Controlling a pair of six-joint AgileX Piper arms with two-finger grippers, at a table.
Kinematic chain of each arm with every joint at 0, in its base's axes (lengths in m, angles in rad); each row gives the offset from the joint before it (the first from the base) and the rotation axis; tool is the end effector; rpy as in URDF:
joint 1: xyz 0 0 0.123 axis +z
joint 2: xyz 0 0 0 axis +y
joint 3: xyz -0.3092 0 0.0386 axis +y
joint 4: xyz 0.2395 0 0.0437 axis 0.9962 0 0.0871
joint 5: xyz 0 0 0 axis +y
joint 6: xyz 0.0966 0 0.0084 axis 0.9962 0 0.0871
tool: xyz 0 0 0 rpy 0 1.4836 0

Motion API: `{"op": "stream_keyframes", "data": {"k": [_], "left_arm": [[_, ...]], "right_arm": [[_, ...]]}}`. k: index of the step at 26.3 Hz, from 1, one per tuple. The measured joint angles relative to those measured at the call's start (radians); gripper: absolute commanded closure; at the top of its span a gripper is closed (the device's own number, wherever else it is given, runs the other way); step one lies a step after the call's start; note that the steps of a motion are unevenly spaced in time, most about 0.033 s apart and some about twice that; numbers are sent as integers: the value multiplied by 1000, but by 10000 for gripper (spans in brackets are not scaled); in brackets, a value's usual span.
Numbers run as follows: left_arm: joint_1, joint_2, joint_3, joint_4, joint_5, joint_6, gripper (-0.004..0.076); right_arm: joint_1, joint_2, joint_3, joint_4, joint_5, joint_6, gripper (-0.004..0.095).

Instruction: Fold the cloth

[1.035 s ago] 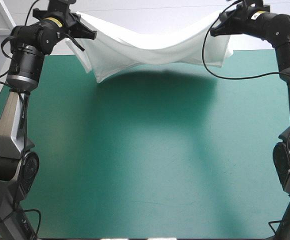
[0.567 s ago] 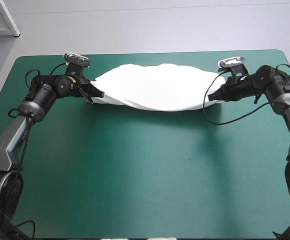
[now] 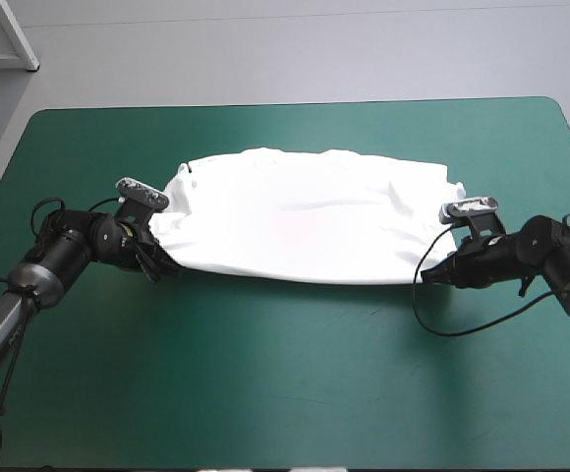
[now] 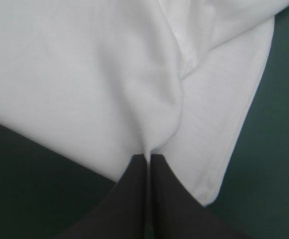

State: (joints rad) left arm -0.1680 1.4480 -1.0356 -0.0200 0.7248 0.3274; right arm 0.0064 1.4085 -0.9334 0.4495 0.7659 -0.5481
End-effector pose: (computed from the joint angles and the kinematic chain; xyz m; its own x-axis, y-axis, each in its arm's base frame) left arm 0.2813 -0.0490 0.2945 -0.7604 0.4407 -0.4771 0.4281 0.8925 0.1420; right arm 0.2627 0.0309 0.2812 -0.8416 -0.2074 -0.4987 -0.3280 0.9298 0.1668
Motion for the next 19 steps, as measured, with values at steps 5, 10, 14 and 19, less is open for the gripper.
{"op": "stream_keyframes", "data": {"k": [5, 10, 14, 19], "left_arm": [[0, -37, 96, -19, 163, 1, 705], [0, -49, 164, -26, 167, 1, 705], [0, -52, 180, -28, 157, 1, 705], [0, -53, 183, -30, 154, 1, 678]], "right_arm": [[0, -107, 144, -9, 55, 51, 921], [0, -141, 220, -32, 64, 72, 921], [0, -141, 247, -34, 53, 87, 916], [0, -142, 248, -41, 46, 101, 740]]}}
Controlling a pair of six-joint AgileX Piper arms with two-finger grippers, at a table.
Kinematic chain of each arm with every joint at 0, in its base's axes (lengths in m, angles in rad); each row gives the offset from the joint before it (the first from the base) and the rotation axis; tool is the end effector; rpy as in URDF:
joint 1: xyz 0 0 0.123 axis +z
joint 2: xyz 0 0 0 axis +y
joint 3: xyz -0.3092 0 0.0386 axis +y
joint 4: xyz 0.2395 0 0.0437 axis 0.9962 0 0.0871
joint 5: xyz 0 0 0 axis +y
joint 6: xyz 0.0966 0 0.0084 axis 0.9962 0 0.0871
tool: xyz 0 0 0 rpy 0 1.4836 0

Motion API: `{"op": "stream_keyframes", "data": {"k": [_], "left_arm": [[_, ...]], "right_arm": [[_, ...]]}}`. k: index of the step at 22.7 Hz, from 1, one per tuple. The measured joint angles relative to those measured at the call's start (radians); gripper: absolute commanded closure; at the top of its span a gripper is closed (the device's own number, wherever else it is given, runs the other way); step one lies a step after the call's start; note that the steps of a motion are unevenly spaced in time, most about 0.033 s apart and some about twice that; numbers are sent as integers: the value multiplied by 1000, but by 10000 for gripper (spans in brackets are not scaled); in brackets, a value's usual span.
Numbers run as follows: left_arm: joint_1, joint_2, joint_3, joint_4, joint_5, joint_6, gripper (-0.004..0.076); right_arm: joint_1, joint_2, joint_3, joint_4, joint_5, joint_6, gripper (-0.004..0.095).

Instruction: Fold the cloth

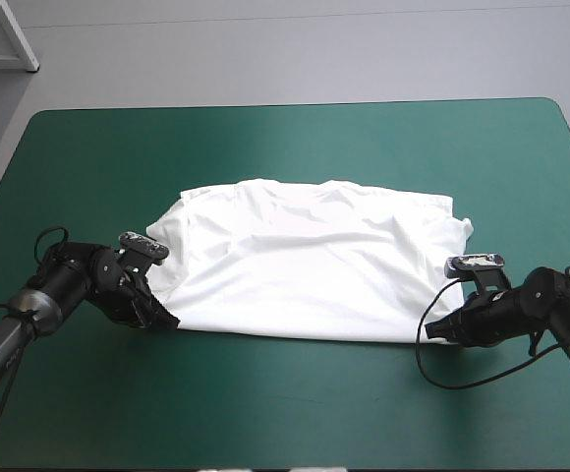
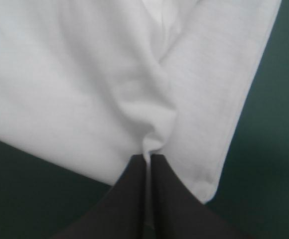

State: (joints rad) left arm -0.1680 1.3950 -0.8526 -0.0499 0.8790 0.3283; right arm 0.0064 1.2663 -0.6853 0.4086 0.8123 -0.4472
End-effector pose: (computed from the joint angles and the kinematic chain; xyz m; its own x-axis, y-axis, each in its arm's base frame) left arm 0.2304 -0.0429 0.2538 -0.8651 0.4428 -0.2356 0.4483 0.8933 0.0329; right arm 0.1962 0.0292 0.2461 -0.9265 -0.1564 -0.3422 -0.2420 0.9441 0.2239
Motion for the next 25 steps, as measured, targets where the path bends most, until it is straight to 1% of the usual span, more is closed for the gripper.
{"op": "stream_keyframes", "data": {"k": [1, 2, 3, 4, 6, 7, 11, 13, 15, 18, 20, 21, 25], "left_arm": [[0, 0, 0, 0, 0, 0, 636], [0, 0, 0, 0, 0, 0, 553], [0, 0, 0, 0, 0, 0, 470], [0, 0, 0, 0, 0, 0, 339], [0, -1, 0, -6, 0, 0, 247], [0, -1, 0, -12, 0, 0, 230], [0, -18, -12, -47, -6, 0, 235], [0, -52, -54, -66, -31, -1, 235], [1, -79, -120, -69, -41, -18, 235], [1, -82, -241, -69, -57, -55, 238], [6, -82, -312, -64, -67, -88, 241], [23, -82, -342, -54, -66, -109, 248], [113, -82, -370, -43, -51, -125, 276]], "right_arm": [[0, 0, 0, -1, -1, 1, 654], [0, 0, 0, -2, -3, 2, 540], [0, 0, 0, -3, -5, 3, 475], [0, 0, 0, -3, -5, 3, 430], [0, 0, 0, -2, -11, 3, 435], [0, 0, -3, -2, -12, 3, 434], [-1, -13, -56, -3, -11, 3, 434], [-1, -27, -143, -9, -7, 6, 436], [-1, -31, -260, -39, 5, 25, 436], [-1, -31, -430, -144, 12, 87, 436], [-1, -31, -524, -192, 22, 116, 436], [-1, -31, -576, -205, 33, 130, 436], [-1, -31, -643, -210, 67, 144, 436]]}}
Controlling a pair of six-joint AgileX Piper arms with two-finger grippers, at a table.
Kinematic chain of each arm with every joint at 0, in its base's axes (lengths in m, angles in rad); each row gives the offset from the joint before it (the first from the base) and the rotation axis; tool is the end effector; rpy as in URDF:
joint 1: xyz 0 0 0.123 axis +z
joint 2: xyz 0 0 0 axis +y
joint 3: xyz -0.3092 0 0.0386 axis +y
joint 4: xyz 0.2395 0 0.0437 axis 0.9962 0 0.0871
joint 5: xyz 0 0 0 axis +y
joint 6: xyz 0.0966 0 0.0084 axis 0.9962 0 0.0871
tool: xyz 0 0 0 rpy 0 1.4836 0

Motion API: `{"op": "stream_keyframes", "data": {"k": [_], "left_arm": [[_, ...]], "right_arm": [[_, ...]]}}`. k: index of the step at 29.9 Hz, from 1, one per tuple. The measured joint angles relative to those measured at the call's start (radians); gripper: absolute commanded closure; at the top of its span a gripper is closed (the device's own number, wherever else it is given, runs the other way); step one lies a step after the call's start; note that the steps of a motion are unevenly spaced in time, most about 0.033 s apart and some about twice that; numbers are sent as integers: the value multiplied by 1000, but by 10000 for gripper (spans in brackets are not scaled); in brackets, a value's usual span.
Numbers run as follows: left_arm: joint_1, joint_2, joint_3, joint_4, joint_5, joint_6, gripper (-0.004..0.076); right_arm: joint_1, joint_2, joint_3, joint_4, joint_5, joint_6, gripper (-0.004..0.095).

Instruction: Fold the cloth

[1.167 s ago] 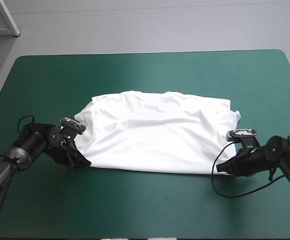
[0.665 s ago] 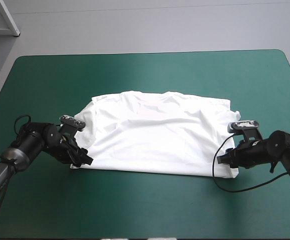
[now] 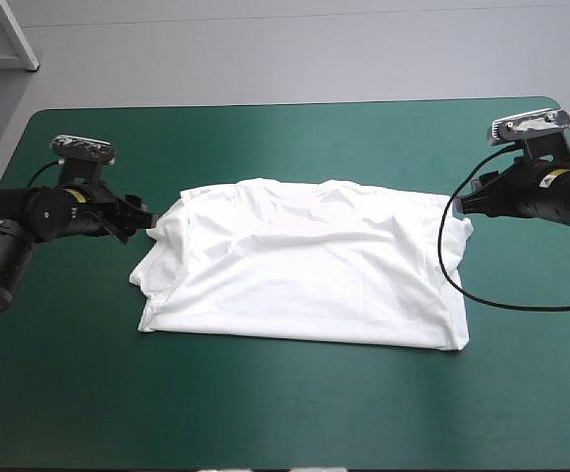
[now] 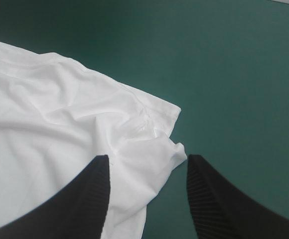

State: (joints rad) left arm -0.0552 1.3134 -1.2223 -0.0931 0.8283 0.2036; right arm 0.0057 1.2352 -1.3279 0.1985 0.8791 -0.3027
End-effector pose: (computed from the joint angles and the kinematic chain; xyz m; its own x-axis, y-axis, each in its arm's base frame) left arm 0.2656 -0.0213 0.3822 -0.7154 0.1795 -0.6753 0.2034 0.9781 0.0445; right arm 0.2429 0.0161 0.4323 -0.6050 -0.1756 -0.7766 -0.2318 0.9720 -0.0393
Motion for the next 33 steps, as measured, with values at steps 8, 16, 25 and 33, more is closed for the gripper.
{"op": "stream_keyframes", "data": {"k": [8, 16, 25, 33], "left_arm": [[245, 90, 33, -91, 104, 63, 276], [262, 229, 94, -274, 107, 185, 276], [192, 351, 119, -284, 66, 210, 281], [132, 390, 113, -240, -7, 190, 503]], "right_arm": [[0, -3, -16, 38, 52, 3, 436], [0, 19, -16, 87, 47, -1, 436], [0, 26, -16, 100, 34, 0, 436], [0, 26, -16, 117, 29, 0, 436]]}}
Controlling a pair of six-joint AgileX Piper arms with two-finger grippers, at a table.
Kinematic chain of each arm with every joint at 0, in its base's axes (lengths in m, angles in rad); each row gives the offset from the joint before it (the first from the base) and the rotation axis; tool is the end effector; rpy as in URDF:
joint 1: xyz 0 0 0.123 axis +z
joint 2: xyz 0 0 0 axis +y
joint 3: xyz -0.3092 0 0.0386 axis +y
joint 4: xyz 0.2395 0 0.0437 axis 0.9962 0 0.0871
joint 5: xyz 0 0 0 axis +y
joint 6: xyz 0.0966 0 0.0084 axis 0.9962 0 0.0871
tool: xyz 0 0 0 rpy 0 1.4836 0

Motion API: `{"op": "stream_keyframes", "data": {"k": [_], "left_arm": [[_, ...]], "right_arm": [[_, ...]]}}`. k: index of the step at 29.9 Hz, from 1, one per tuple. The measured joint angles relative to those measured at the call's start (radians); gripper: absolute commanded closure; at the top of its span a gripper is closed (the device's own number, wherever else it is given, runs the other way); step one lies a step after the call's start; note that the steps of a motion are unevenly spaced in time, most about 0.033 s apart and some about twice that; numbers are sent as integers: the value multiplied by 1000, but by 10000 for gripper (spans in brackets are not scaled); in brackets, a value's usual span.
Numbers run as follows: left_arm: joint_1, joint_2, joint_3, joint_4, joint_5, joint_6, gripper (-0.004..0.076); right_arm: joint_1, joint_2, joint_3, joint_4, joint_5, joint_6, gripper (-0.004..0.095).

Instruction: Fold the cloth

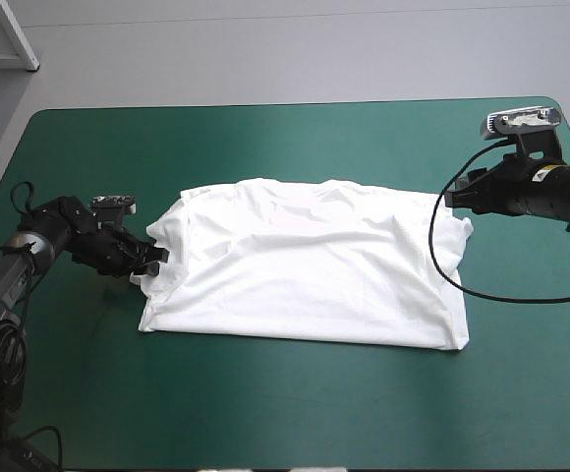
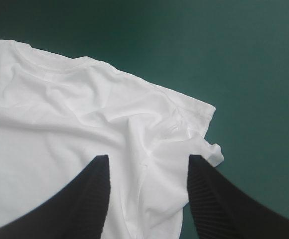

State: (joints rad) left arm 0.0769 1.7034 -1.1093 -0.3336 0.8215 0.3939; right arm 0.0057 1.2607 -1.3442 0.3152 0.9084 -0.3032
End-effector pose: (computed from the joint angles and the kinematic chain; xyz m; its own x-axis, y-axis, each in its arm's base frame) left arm 0.3280 0.0019 0.2358 -0.9499 0.0840 -0.3012 0.1445 0.9721 -0.1848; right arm 0.2484 0.0251 0.4312 -0.6305 -0.1055 -0.7690 -0.2581 0.9628 0.0795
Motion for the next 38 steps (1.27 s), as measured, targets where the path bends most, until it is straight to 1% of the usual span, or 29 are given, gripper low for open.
{"op": "stream_keyframes", "data": {"k": [4, 12, 17, 23, 29, 34, 35, 36, 37, 38], "left_arm": [[0, 3, -2, 36, -5, -14, 705], [0, -3, -1, 51, -10, -13, 705], [-18, -74, 4, 8, -10, 5, 705], [-123, -168, 4, -21, -10, 17, 705], [-254, -170, 6, -24, -10, 16, 705], [-358, -170, 8, -24, -31, 16, 702], [-368, -170, 8, -23, -36, 16, 688], [-377, -170, 8, -23, -40, 16, 657], [-380, -170, 8, -22, -41, 17, 607], [-381, -169, 8, -21, -41, 21, 538]], "right_arm": [[0, 0, 0, 2, 4, -6, 436], [0, 0, 0, 5, 9, -7, 436], [0, 0, 0, 5, 9, -7, 436], [0, 0, 0, 5, 9, -7, 436], [0, 0, 0, 5, 14, -7, 436], [0, 0, 0, 5, 22, -7, 436], [0, 0, 0, 5, 25, -7, 436], [0, 0, 0, 5, 27, -7, 436], [0, 0, 0, 5, 28, -7, 436], [0, 0, 0, 5, 29, -7, 436]]}}
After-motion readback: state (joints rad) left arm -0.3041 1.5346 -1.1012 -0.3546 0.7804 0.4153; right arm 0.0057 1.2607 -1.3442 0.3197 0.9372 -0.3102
